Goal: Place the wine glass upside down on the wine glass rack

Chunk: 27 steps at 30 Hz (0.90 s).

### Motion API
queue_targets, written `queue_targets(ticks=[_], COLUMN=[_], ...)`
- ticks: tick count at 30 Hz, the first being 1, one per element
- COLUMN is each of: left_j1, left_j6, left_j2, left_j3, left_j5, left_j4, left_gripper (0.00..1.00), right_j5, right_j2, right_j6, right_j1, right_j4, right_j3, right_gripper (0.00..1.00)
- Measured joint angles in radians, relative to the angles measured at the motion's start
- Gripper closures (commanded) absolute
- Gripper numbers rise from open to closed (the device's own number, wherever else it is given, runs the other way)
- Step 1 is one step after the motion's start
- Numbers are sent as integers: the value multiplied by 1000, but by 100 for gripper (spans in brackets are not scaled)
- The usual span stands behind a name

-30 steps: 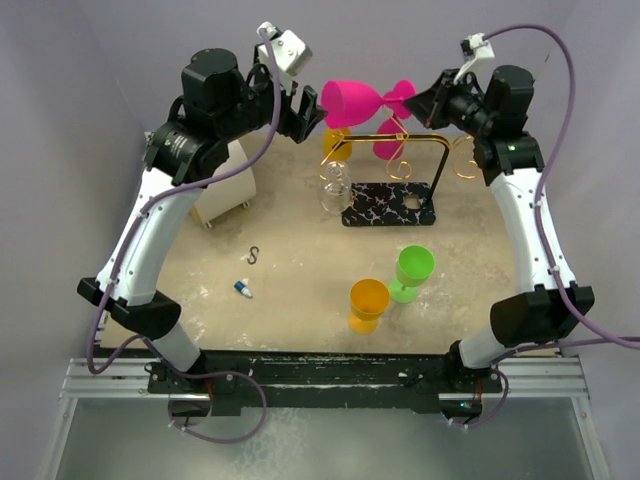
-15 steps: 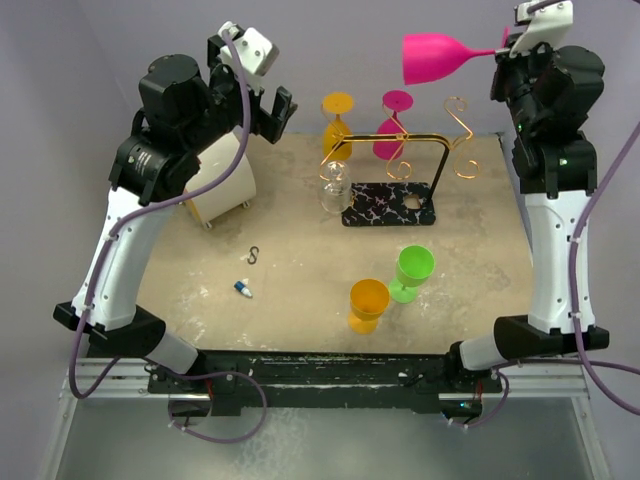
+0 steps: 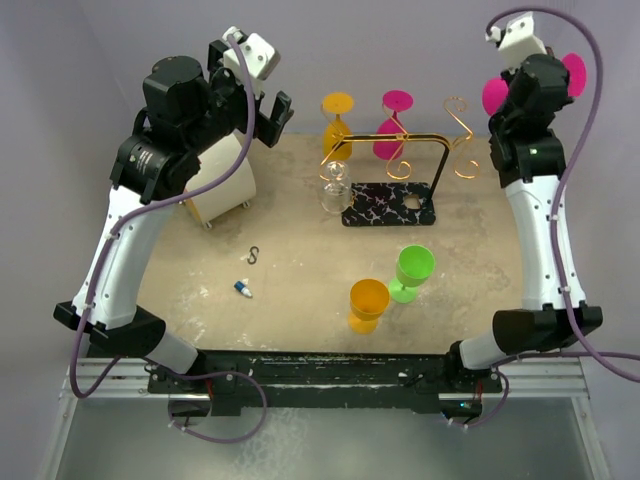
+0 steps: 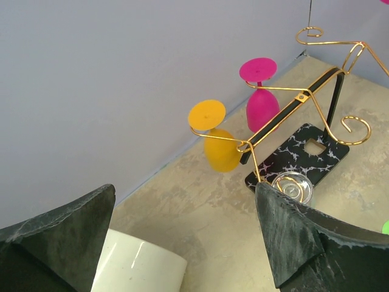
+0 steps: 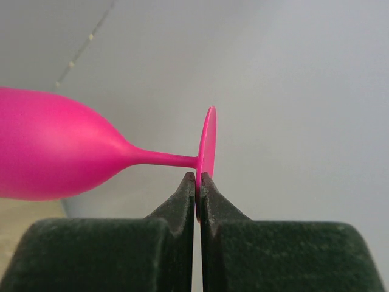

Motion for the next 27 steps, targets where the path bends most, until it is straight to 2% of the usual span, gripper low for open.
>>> queue_targets(ticks=[6,11,27], left_j1=[0,0,9], left_j6=[0,0,0], left_j2=[0,0,-22], left_j3=[0,0,-31], left_j5=[7,11,22], left_j4=[-2,-2,-3], left_gripper=[1,1,1], right_j5=[120,128,45], right_j2=[7,34,121], right_j6=[-289,-448,-581], right_j1=[2,5,128], right_j4=[183,248,212], right_j3=[-202,-283,-280], right_gripper=[100,100,100])
